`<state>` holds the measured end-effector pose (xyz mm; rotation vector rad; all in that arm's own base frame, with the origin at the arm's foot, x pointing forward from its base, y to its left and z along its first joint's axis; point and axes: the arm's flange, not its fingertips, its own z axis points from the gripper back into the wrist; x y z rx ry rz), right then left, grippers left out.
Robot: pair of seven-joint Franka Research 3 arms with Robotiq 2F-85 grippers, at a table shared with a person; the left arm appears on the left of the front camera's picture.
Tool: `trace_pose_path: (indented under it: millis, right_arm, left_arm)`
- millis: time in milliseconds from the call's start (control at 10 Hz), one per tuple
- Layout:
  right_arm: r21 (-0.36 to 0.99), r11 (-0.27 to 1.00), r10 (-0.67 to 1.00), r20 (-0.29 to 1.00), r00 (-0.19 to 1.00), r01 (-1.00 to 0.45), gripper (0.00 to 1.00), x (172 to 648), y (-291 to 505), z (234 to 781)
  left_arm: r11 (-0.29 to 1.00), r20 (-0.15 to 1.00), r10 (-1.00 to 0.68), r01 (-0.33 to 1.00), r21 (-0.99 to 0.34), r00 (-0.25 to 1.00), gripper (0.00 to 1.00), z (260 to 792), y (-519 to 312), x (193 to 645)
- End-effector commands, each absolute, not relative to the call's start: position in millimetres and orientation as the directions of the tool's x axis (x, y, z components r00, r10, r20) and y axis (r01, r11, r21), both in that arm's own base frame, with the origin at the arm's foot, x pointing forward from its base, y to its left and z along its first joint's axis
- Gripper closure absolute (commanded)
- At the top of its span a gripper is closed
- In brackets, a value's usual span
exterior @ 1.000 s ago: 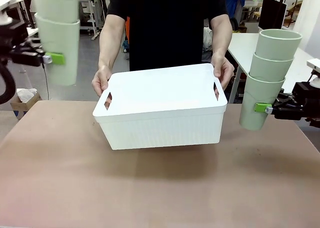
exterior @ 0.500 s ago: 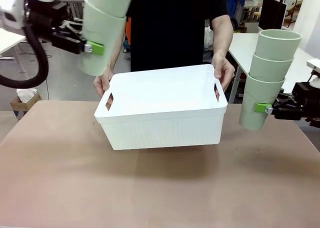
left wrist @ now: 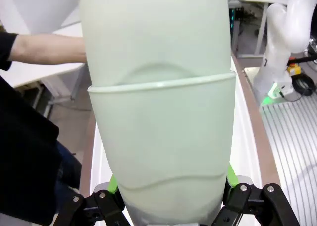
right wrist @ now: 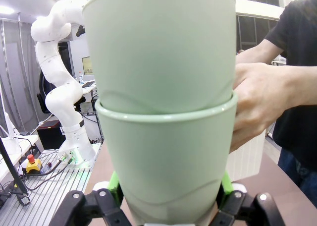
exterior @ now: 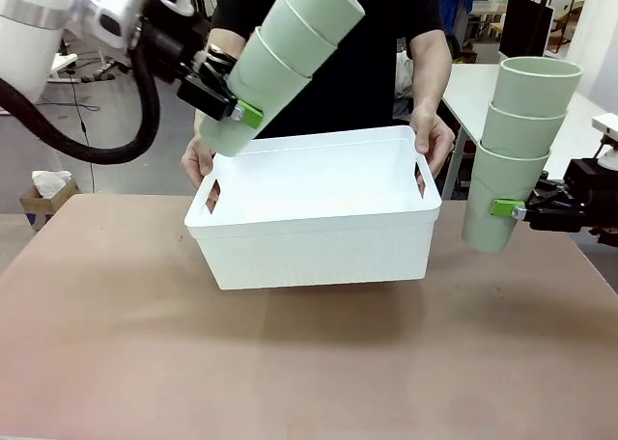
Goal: Stack the cups and store them in the basket.
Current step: Place the stack of Reusable plastic cups into the Pantry Basket.
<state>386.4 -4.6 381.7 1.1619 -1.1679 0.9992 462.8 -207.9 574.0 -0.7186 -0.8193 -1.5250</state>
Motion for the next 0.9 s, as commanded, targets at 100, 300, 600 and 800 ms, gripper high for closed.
trace_pose_path:
  millis: [100,300,600,800]
  right_arm:
    - [0.131,0.149,-0.005,0.991,0.131,-0.98,0.14,387.2,-3.5,386.6]
    - [0.131,0.149,-0.005,0.991,0.131,-0.98,0.14,387.2,-3.5,386.6]
    - [0.131,0.149,-0.005,0.991,0.131,-0.98,0.14,387.2,-3.5,386.6]
    - [0.131,0.149,-0.005,0.991,0.131,-0.98,0.14,387.2,-3.5,386.6]
  left_arm:
    - [-0.035,0.754,-0.652,0.996,0.085,-0.087,0.15,566.8,-230.4,489.6]
    - [-0.016,0.699,-0.711,0.996,0.088,-0.073,0.15,550.9,-244.9,503.6]
    - [-0.001,0.618,-0.784,0.996,0.087,-0.055,0.15,528.4,-261.4,516.1]
    - [0.019,0.562,-0.827,0.996,0.083,-0.031,0.15,510.6,-264.3,524.0]
